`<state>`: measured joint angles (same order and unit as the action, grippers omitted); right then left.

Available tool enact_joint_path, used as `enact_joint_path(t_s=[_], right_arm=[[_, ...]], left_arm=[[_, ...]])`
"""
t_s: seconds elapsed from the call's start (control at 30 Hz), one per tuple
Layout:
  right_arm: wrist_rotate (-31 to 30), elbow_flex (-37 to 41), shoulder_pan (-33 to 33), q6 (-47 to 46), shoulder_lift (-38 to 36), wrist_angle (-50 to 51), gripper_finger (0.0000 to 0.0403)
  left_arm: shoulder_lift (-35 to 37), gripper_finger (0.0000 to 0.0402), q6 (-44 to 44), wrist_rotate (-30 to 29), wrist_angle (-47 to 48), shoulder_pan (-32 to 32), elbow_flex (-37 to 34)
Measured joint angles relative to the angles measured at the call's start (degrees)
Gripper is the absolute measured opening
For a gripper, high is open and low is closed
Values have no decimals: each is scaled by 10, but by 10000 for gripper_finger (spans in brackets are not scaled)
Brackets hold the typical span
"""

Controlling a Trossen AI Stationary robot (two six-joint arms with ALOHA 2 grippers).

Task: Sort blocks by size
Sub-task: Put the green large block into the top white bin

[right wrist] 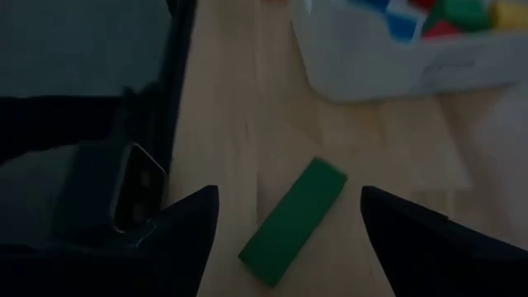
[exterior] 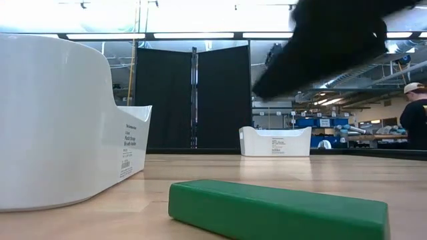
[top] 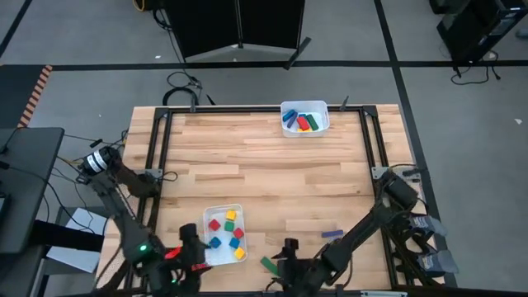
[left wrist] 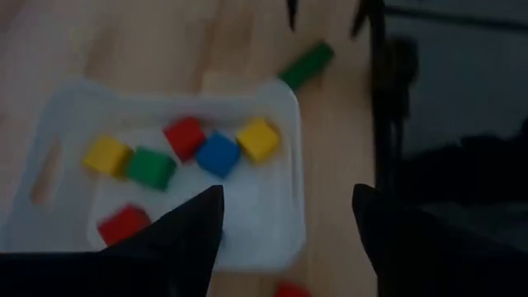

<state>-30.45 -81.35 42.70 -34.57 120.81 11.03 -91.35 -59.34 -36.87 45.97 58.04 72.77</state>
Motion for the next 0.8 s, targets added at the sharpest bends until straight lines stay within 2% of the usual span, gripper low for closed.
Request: enact_joint_path(t_s=[0.27, 0.5, 0.63, 0.8], right_arm=[[-1, -31, 0, -77, 59, 41, 306], [-10, -34, -1, -114, 81, 54, 281], [-21, -34, -3, -120, 81, 72, 233], [-15, -33, -8, -115, 81, 77, 129]], left_arm=[[0, 254, -86, 66, 50, 69, 0], [0, 250, -147, 78, 54, 103, 0], [0, 250, -170, 77, 52, 112, 0], [0, 250, -180, 79, 48, 115, 0]])
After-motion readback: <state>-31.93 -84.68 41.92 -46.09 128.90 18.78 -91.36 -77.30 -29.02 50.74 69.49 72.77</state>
